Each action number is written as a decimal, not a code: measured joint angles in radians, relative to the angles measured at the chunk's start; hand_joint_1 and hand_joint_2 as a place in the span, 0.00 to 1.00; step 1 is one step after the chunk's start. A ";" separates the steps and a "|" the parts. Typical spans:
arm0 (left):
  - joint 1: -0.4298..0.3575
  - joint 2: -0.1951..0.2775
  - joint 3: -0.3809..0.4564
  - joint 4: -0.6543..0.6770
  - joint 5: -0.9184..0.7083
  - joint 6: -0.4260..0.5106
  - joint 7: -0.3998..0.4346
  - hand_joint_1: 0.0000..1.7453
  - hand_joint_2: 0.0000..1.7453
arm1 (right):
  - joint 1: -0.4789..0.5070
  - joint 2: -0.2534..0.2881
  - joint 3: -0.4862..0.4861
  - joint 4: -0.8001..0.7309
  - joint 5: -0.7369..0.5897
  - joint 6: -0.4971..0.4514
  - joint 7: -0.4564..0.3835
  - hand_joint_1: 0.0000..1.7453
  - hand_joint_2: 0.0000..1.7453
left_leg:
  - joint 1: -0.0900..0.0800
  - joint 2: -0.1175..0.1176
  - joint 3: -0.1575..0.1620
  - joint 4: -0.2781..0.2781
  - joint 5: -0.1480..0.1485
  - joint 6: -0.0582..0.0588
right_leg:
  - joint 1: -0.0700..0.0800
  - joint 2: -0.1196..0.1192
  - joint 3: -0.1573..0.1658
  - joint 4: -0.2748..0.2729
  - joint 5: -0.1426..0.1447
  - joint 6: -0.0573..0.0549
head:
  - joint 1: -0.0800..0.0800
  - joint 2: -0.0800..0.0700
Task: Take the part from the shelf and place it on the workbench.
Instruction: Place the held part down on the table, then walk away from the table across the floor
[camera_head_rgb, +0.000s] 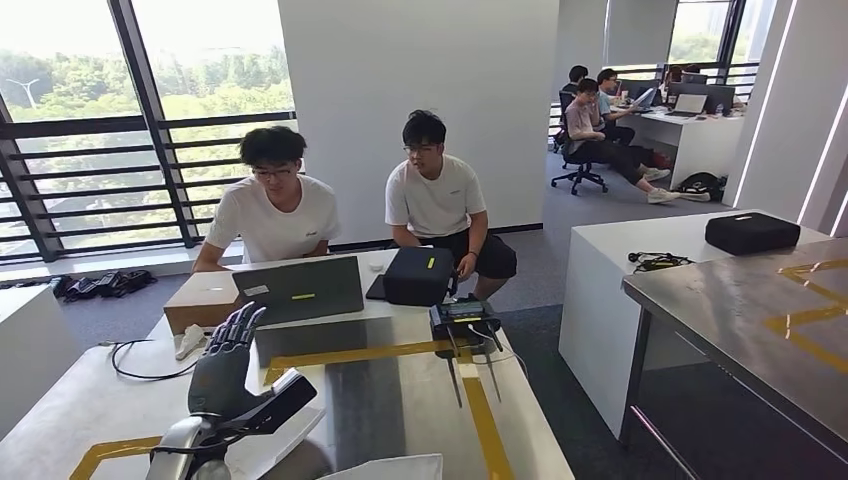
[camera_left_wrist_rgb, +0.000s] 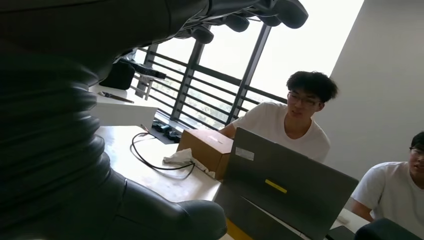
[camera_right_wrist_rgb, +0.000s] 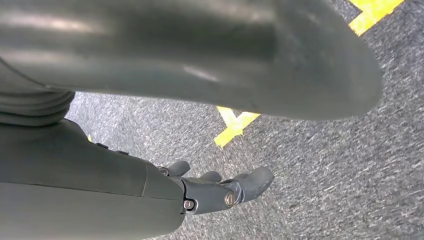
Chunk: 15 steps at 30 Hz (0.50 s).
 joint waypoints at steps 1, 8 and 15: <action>0.002 0.000 0.000 0.000 -0.001 0.001 0.001 0.00 1.00 | 0.000 0.000 -0.001 0.000 0.000 0.000 0.000 0.00 0.00 | 0.000 0.000 -0.025 0.066 -0.032 -0.001 | 0.002 0.000 -0.005 0.000 0.003 -0.003 | -0.001 0.000; 0.010 -0.006 0.000 -0.018 -0.011 0.001 0.008 0.00 1.00 | -0.001 0.001 -0.004 0.000 -0.001 0.001 -0.006 0.00 0.00 | -0.011 0.001 0.110 -0.121 0.046 0.027 | 0.012 0.000 -0.026 0.000 0.027 0.007 | -0.001 0.000; 0.012 -0.010 0.000 -0.030 -0.016 0.001 0.009 0.00 1.00 | 0.000 -0.002 -0.004 0.000 0.004 0.009 -0.011 0.00 0.00 | -0.005 0.006 0.099 -0.162 0.083 0.057 | 0.013 -0.003 -0.080 0.110 -0.049 0.043 | 0.006 0.000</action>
